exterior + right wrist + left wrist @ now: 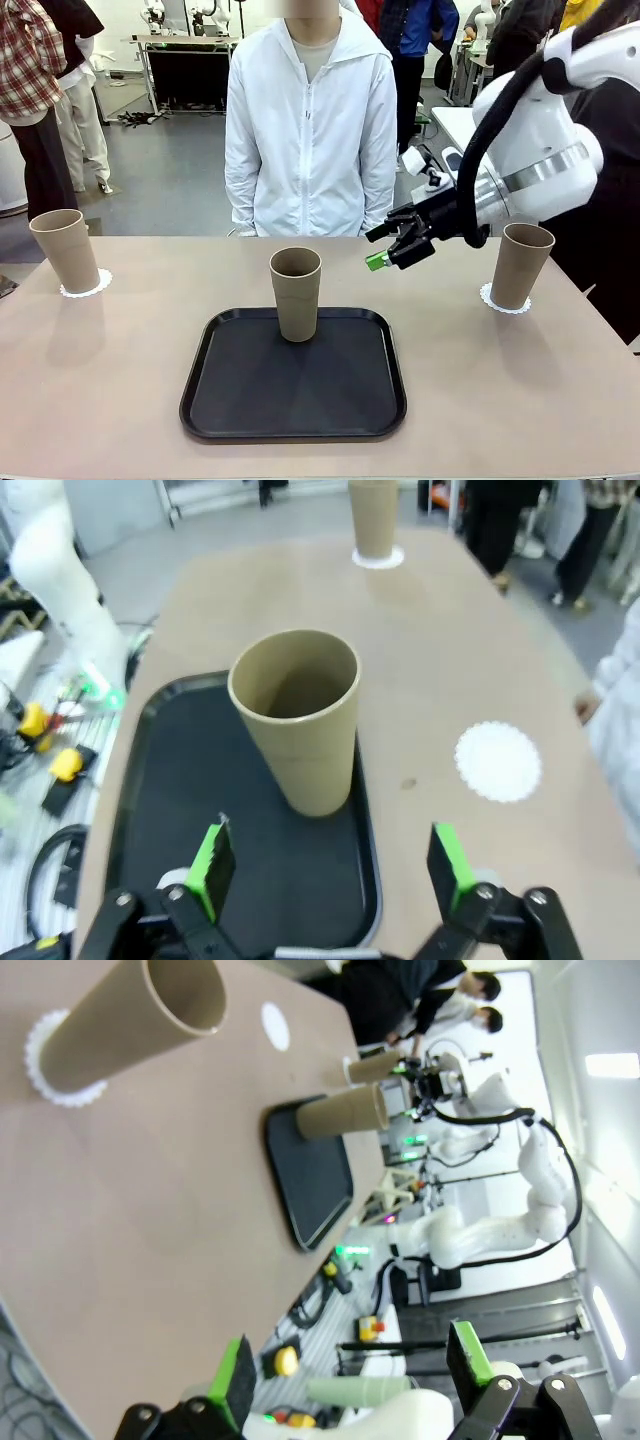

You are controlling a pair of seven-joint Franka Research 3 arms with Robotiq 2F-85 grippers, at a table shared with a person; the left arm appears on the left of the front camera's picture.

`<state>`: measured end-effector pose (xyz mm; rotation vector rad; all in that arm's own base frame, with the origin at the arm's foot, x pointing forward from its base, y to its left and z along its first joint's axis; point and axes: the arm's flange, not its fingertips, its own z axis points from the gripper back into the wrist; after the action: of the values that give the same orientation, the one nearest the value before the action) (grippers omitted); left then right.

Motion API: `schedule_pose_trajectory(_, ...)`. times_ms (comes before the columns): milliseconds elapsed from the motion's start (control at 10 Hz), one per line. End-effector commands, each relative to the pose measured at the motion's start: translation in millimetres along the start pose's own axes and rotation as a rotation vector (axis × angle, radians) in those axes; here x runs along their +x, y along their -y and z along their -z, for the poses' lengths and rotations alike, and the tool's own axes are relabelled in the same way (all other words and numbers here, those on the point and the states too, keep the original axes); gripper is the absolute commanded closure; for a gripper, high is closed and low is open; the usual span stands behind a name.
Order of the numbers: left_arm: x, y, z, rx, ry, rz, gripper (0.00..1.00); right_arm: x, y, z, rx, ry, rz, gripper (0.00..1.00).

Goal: Place coasters on the table and set cups on them.
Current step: Take one Reusable plastic cup from the Flat Tray and place it on a coaster set by the human.

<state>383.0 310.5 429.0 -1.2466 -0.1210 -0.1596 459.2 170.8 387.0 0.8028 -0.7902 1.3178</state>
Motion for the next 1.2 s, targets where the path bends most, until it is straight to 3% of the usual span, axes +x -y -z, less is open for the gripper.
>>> schedule_pose_trajectory(0, 0, 3, -1, 0.005, 0.007, -0.010, 0.00, -21, -18, 5, -0.028, 0.103, -0.067, 0.00)
schedule_pose_trajectory(300, 0, 3, -1, 0.005, 0.007, -0.010, 0.00, -47, -30, 10, -0.034, 0.180, -0.088, 0.00)
schedule_pose_trajectory(500, 0, 3, -1, 0.005, 0.007, -0.010, 0.00, -56, -26, 14, -0.037, 0.221, -0.026, 0.00)
schedule_pose_trajectory(600, 0, 3, -1, 0.005, 0.007, -0.010, 0.00, -44, -27, 9, -0.022, 0.160, -0.066, 0.00)
schedule_pose_trajectory(1100, 0, 3, -1, 0.005, 0.007, -0.010, 0.00, -45, -27, 8, -0.019, 0.178, -0.058, 0.00)
